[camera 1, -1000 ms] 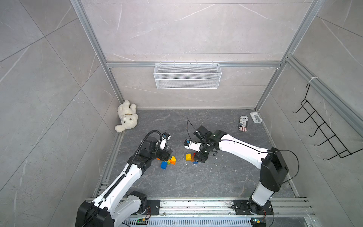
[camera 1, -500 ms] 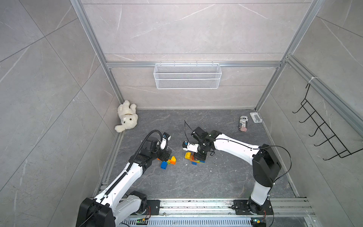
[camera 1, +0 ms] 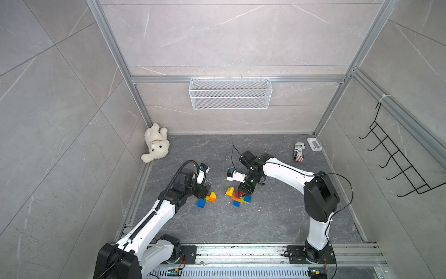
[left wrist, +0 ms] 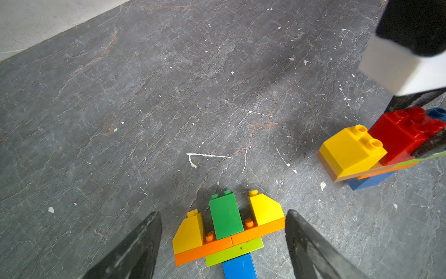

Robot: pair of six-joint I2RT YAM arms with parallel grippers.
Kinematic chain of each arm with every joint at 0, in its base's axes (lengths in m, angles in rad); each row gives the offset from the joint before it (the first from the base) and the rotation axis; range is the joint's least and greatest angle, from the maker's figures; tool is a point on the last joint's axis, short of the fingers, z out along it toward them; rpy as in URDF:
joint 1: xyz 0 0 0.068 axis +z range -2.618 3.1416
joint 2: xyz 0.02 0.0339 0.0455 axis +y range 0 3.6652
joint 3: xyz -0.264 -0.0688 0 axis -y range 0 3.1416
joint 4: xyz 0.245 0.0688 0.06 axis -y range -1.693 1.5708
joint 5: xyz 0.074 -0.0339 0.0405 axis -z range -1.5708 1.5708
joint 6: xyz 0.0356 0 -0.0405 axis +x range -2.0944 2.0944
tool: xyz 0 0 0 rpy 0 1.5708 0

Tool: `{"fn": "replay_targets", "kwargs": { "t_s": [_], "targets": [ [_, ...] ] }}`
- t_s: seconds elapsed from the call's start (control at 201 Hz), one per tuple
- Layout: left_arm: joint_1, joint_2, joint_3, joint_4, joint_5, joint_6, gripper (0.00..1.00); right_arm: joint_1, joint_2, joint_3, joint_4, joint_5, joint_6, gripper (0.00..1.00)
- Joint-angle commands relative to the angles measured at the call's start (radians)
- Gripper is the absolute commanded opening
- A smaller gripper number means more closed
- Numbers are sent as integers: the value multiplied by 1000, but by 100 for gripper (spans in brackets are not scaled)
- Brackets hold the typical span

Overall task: Assemble a fork with lego
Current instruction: Adjust the lego brick at the center of the board, then reset both arms

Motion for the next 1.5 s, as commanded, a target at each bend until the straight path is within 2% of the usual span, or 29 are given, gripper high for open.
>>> {"fn": "replay_targets", "kwargs": {
  "t_s": [0.0,0.179,0.323,0.473,0.493,0.513,0.607,0.657,0.717,0.836,0.926,0.98,1.07,1.165,1.254,1.359,1.393,1.493],
  "targets": [
    [12,-18,48,-23,1,-20,83,-16,83,50,-95,-189,2,29],
    [19,1,57,-36,10,-25,83,-79,167,109,-125,-314,-35,31],
    [27,33,66,-41,13,-27,83,-133,241,159,-155,-385,-65,49],
    [61,63,85,-35,25,-35,85,-180,276,197,-168,-432,-78,83],
    [68,64,87,-32,33,-39,85,-187,271,196,-161,-432,-76,97],
    [75,62,88,-26,44,-44,86,-197,263,192,-150,-433,-68,99],
    [127,41,71,17,67,-73,94,-232,192,139,-84,-388,-23,99],
    [174,33,53,49,81,-96,99,-253,133,65,22,-314,48,99],
    [244,38,33,98,87,-142,99,-285,36,-32,159,-249,120,99],
    [342,65,-36,264,23,-236,100,-354,-186,-265,467,-11,318,99],
    [360,152,-71,374,-46,-241,100,-400,-354,-439,649,166,437,99],
    [373,201,-107,470,-51,-239,100,-419,-436,-535,717,284,484,99],
    [410,244,-182,668,-71,-290,100,-436,-562,-660,817,403,514,99],
    [423,297,-245,842,-85,-262,100,-450,-654,-791,921,548,547,99],
    [427,324,-245,891,-88,-216,100,-466,-706,-868,990,621,552,99],
    [456,465,-263,1080,-129,-246,100,-480,-727,-946,1103,662,557,99],
    [447,462,-291,1096,-106,-227,100,-483,-735,-977,1171,660,546,99],
    [436,462,-318,1157,-148,-243,100,-486,-764,-1104,1422,686,520,99]
  ]
}}
